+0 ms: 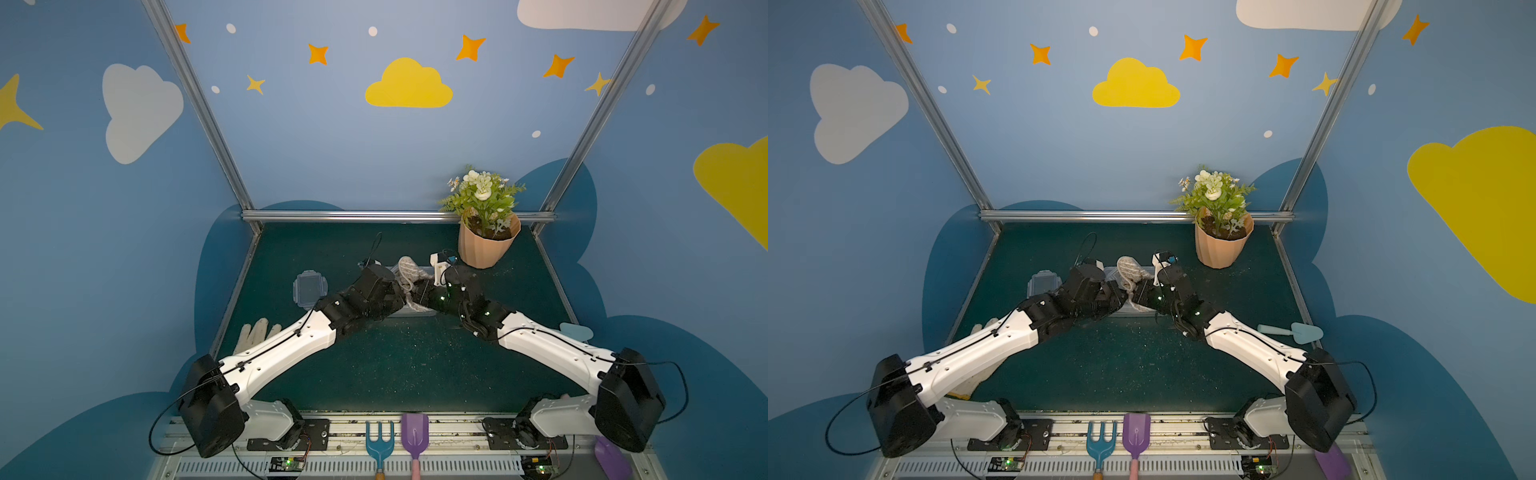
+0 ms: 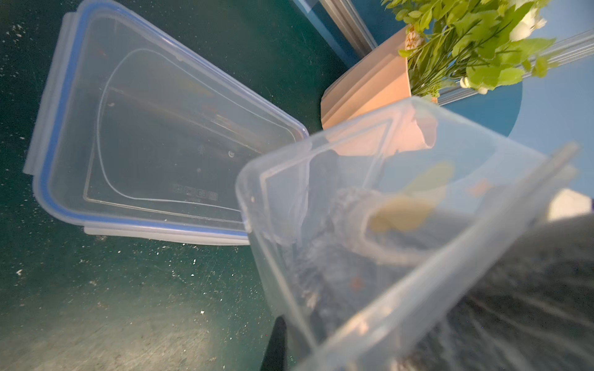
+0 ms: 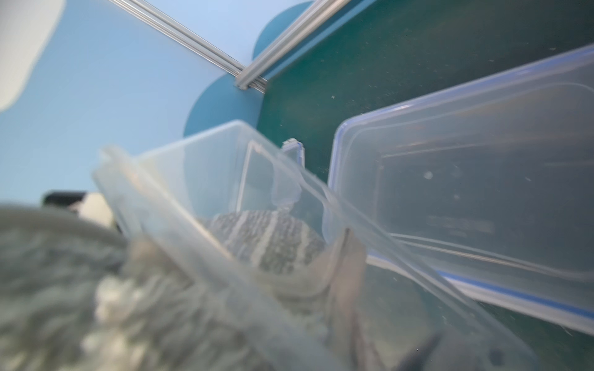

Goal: Wipe the insides of the lunch boxes
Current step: Wipe the dirt inside the lunch box, then place the lunch box at the center of the board, then place the cleaning item at the center of the board.

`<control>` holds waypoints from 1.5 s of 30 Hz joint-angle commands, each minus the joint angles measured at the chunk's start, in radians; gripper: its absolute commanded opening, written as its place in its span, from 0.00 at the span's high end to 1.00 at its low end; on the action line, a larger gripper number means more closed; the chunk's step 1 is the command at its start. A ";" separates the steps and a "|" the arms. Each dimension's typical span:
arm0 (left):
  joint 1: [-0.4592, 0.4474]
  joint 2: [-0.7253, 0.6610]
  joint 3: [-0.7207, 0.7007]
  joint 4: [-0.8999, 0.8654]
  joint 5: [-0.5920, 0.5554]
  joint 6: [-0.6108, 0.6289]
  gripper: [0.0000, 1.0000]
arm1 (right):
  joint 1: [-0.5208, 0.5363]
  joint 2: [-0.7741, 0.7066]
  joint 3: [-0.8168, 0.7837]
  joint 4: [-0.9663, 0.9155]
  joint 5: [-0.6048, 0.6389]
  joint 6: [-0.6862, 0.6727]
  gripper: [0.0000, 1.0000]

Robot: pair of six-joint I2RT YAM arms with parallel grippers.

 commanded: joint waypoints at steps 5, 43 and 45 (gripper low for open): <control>-0.047 -0.067 -0.031 0.078 0.094 -0.029 0.95 | -0.089 -0.043 0.016 0.173 -0.101 0.076 1.00; 0.711 0.648 0.846 -0.965 0.309 0.884 0.95 | -0.627 -0.489 -0.162 -0.730 -0.224 -0.209 1.00; 0.711 0.726 0.909 -0.995 0.309 0.900 0.95 | -0.663 -0.465 -0.174 -0.720 -0.234 -0.230 1.00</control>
